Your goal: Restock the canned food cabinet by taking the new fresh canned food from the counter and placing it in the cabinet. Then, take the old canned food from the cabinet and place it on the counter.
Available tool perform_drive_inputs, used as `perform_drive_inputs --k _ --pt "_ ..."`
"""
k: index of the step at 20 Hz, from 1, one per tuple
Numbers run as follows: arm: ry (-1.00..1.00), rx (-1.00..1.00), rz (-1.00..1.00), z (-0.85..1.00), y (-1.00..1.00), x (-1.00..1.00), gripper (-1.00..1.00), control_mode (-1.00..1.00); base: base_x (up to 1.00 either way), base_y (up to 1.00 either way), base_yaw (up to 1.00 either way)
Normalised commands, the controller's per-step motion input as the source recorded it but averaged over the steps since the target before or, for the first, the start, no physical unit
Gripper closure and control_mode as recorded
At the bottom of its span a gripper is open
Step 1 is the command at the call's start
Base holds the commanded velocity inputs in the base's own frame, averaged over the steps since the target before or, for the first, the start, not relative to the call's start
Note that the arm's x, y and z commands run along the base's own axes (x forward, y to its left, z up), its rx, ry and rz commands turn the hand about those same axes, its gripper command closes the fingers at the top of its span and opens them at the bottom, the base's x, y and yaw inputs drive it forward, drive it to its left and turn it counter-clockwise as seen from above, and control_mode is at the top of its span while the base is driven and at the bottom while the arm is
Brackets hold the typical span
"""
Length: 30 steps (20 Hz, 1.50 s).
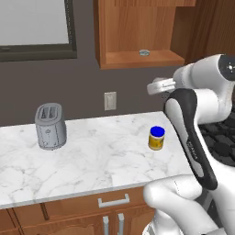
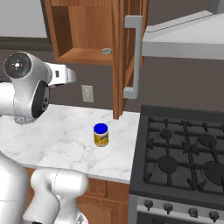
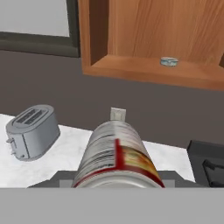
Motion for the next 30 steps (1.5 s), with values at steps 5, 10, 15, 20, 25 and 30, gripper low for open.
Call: perform_drive_inputs --k 5,10,15,20,25,30 --pt "0.04 0.0 0.0 0.04 -0.01 0.13 1.0 -1.0 0.0 0.0 0.0" --pt "0.0 0.0 0.0 0.06 -0.01 0.51 1.0 -1.0 0.0 0.0 0.0" --pt "0.0 0.0 0.0 0.04 0.0 0.75 1.0 -1.0 0.0 0.0 0.0" --pt "0.0 0.0 0.0 0.02 0.0 0.92 1.0 -1.0 0.0 0.0 0.0" --pt "0.0 0.0 0.0 0.01 0.0 0.86 1.0 -1.0 0.0 0.0 0.0" --pt "0.01 0.0 0.0 0.01 0.0 0.76 1.0 -1.0 0.0 0.0 0.0"
